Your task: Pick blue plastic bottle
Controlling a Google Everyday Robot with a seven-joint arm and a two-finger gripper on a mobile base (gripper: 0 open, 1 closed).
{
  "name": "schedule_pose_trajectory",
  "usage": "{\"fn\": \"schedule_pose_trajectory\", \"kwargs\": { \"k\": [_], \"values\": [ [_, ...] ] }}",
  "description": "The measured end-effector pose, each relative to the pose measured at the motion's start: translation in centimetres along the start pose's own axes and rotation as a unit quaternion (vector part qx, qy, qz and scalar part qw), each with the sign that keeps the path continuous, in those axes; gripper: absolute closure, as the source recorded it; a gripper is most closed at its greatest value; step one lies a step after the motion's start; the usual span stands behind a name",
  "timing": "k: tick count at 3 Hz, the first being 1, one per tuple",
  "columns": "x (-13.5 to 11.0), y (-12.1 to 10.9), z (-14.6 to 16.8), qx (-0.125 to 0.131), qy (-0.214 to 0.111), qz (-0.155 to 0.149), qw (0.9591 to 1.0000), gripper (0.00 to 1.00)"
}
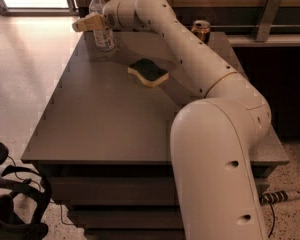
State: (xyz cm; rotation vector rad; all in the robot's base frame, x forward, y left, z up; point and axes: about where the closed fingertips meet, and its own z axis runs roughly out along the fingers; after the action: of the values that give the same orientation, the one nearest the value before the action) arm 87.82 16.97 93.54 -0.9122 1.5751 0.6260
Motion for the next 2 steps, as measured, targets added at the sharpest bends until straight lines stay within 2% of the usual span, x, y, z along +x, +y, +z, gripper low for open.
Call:
{"fn": "schedule_pose_trajectory", "kwargs": {
  "k": [1, 2],
  "values": [
    [0.11, 0.26, 0.31, -0.002, 0.0, 0.001, 1.0, 0.25],
    [0.25, 0.53, 0.63, -0.005, 0.001, 0.001, 1.0, 0.56]
  ]
}}
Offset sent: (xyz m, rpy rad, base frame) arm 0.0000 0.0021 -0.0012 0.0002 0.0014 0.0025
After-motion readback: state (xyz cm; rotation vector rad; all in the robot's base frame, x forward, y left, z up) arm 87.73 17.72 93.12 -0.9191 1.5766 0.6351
